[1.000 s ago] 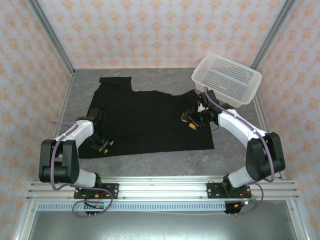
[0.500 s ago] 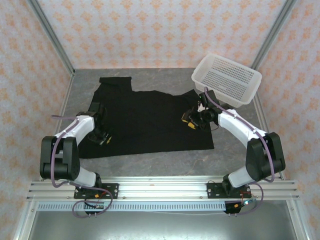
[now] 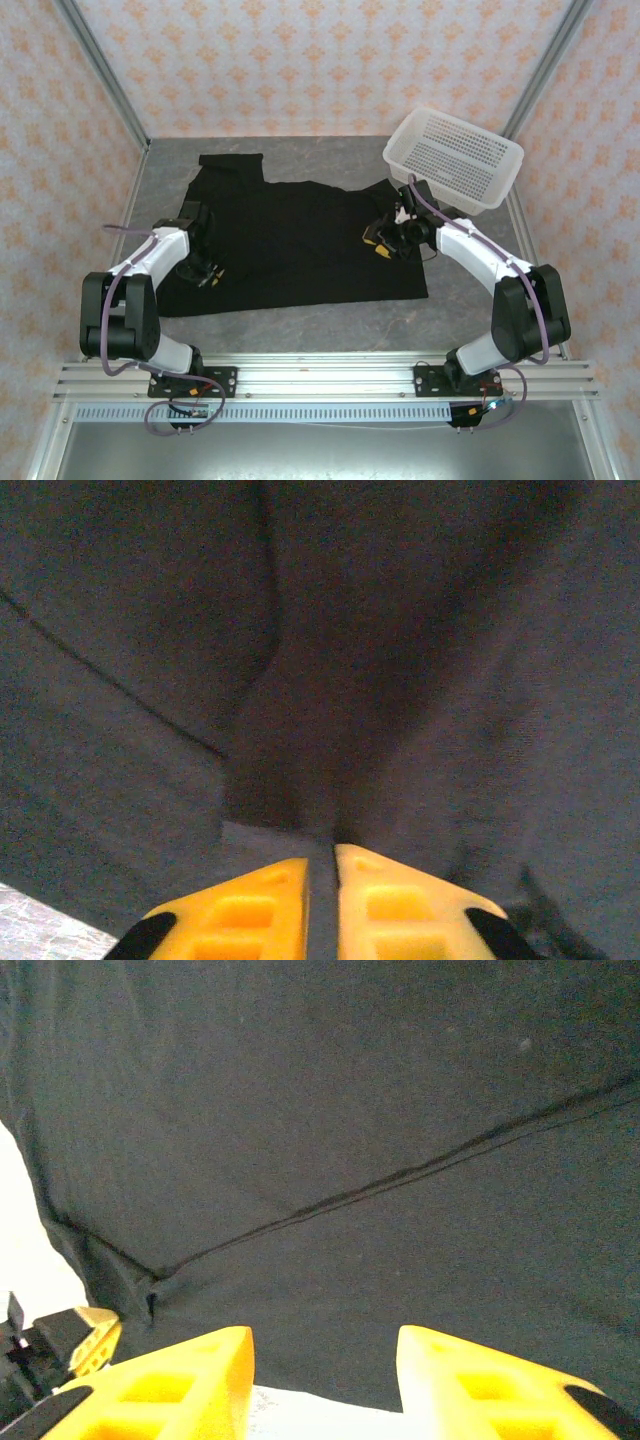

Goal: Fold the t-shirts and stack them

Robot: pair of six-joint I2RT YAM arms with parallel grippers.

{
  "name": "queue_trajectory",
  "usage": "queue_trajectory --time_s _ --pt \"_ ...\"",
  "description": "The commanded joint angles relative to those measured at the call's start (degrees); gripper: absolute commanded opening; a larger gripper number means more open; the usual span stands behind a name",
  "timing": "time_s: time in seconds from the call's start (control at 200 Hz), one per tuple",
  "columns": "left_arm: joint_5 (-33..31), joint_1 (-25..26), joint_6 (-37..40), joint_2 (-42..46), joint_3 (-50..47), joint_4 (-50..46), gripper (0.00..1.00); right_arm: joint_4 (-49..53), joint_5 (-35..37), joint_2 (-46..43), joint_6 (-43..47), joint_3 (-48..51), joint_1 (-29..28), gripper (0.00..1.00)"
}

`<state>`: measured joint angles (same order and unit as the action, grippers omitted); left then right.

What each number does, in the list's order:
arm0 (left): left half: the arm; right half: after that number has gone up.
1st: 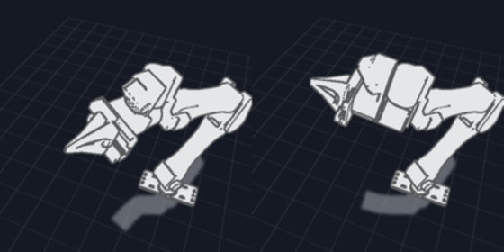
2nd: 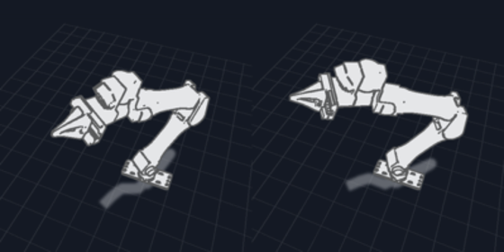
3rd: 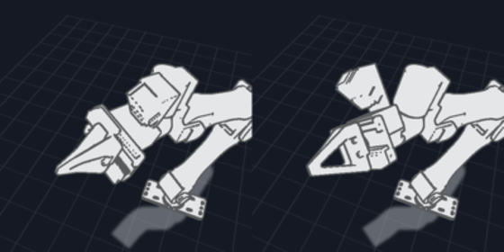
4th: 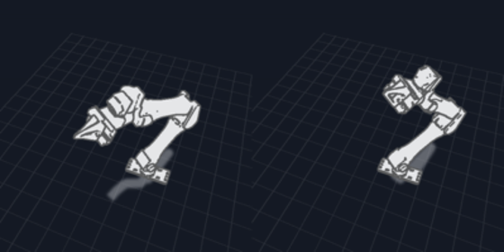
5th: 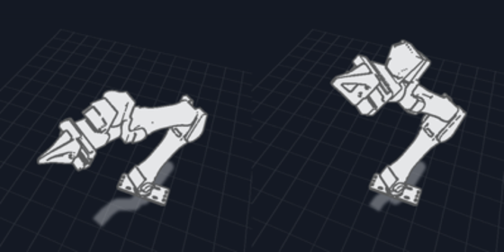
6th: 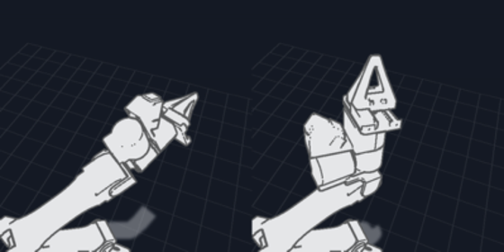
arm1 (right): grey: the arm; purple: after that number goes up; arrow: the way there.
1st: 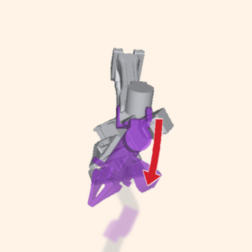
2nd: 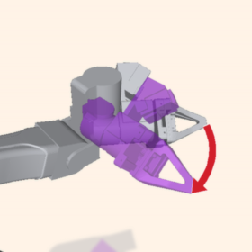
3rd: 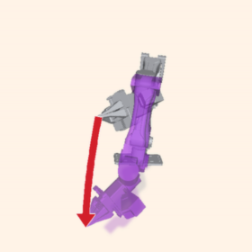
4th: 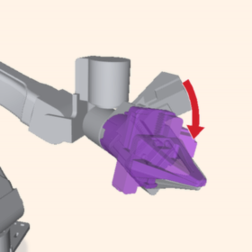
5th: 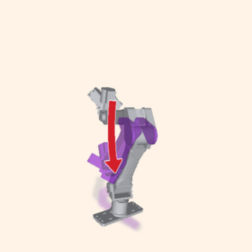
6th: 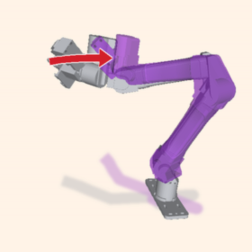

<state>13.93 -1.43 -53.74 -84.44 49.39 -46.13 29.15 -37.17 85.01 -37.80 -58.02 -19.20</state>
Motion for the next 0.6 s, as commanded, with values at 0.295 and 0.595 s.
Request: queue_trajectory --time_s 0.295,0.595 --pt "-1.0 0.3 -0.5 -1.4 -3.3 0.8 0.32 -1.7 -2.8 0.6 0.3 -1.7 -0.1 0.46" --pt "-1.3 0.3 -0.6 -2.8 -2.5 2.4 0.1 -1.6 -2.6 0.7 0.4 -1.5 -0.1 0.43"
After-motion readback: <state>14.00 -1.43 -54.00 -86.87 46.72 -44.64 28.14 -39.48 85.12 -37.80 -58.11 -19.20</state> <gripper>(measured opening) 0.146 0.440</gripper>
